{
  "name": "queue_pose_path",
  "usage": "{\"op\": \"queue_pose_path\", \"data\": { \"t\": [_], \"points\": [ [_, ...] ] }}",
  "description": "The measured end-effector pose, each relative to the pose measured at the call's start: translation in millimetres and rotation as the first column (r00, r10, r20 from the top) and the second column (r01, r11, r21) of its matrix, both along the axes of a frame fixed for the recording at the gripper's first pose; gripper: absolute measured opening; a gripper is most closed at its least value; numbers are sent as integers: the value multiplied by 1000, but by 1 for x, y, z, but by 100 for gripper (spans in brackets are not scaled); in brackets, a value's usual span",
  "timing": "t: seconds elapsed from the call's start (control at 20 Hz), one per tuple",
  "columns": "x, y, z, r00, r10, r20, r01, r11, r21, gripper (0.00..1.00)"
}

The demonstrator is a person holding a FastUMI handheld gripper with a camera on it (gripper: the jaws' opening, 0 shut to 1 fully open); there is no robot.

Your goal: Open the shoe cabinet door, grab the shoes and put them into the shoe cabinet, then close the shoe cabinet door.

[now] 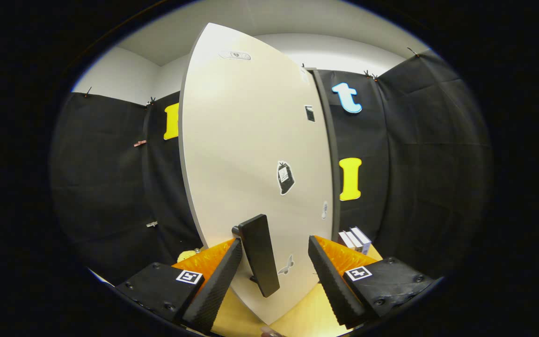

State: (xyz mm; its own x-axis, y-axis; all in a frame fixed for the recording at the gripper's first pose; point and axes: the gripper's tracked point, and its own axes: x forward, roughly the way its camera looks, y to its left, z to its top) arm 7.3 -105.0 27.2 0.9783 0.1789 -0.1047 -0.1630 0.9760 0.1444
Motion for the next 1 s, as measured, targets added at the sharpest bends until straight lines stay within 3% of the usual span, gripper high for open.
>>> {"op": "queue_pose_path", "data": {
  "t": [0.45,1.0],
  "points": [
    [42,85,-6,995,102,18,-102,995,-12,97],
    [49,108,-14,995,95,21,-94,995,-34,97]
  ]
}}
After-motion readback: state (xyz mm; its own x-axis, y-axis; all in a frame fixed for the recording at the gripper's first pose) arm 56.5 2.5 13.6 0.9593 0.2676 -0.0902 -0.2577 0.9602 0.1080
